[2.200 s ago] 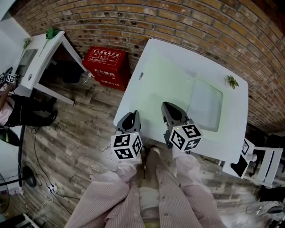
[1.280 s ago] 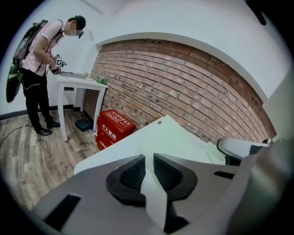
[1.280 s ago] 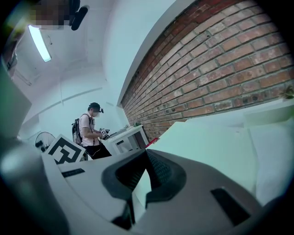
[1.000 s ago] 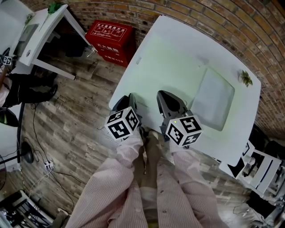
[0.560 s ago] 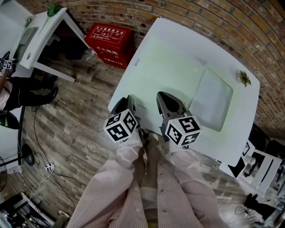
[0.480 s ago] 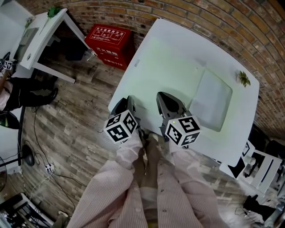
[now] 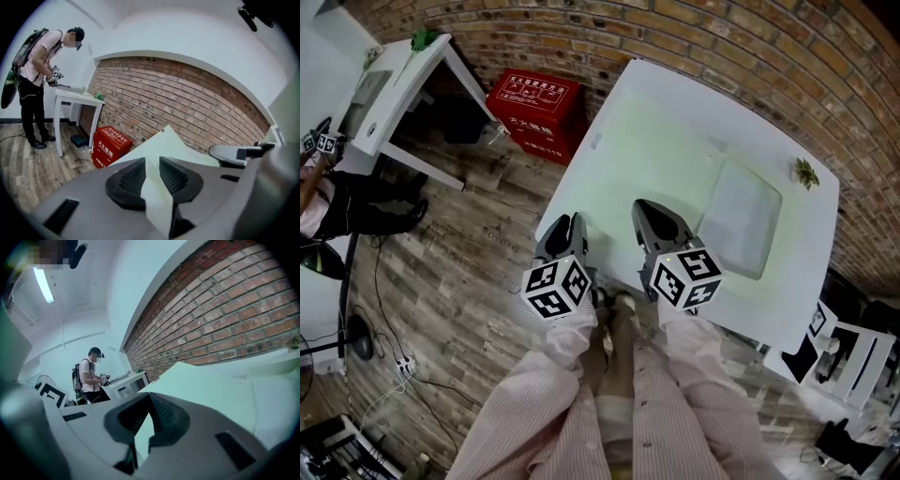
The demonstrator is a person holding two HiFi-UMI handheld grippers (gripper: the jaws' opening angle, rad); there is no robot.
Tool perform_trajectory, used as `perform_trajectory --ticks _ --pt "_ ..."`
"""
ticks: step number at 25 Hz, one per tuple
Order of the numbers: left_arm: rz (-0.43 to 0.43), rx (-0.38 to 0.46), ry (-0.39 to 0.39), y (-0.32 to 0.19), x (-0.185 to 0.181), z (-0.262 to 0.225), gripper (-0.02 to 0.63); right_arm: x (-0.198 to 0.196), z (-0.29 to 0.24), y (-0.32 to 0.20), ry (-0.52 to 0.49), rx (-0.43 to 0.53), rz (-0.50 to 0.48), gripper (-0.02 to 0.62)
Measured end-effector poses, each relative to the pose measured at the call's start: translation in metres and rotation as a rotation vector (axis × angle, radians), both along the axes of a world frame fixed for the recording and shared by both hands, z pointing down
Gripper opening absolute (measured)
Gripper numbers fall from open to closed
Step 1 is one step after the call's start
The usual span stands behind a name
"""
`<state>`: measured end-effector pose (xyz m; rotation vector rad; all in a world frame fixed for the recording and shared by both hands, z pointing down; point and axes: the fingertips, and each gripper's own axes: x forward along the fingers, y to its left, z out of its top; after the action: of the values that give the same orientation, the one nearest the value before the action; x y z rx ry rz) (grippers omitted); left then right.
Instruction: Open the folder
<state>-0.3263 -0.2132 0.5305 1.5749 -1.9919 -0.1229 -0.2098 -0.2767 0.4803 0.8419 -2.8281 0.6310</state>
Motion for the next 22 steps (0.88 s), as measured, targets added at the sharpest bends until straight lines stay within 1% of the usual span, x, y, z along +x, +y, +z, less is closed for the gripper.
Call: perform_trajectory --ticks 4,6,7,11,14,22 --pt "0.018 0.064 -0.045 0.010 -0.002 -0.019 0.077 0.002 -0.010 0.003 -0.005 0.020 0.015 0.004" --pt "0.020 0.074 -0.080 0.017 -0.004 -0.027 0.012 0.005 -0.014 0.005 -0.007 0.028 0.023 0.004" --pt "0.025 0.080 -0.096 0.019 -0.004 -0.031 0.002 0.006 -0.017 0.006 -0.009 0.032 0.028 0.004" --pt "0.066 0.118 -0.134 0.024 -0.003 -0.048 -0.003 0.016 -0.027 0.009 -0.015 0.052 0.062 0.004" --pt "0.101 0.145 -0.151 0.026 0.001 -0.059 -0.005 0.026 -0.036 0.010 -0.018 0.071 0.107 0.004" --pt "0.237 0.231 -0.202 0.025 0.021 -0.093 -0.005 0.060 -0.057 0.016 -0.035 0.111 0.238 0.004"
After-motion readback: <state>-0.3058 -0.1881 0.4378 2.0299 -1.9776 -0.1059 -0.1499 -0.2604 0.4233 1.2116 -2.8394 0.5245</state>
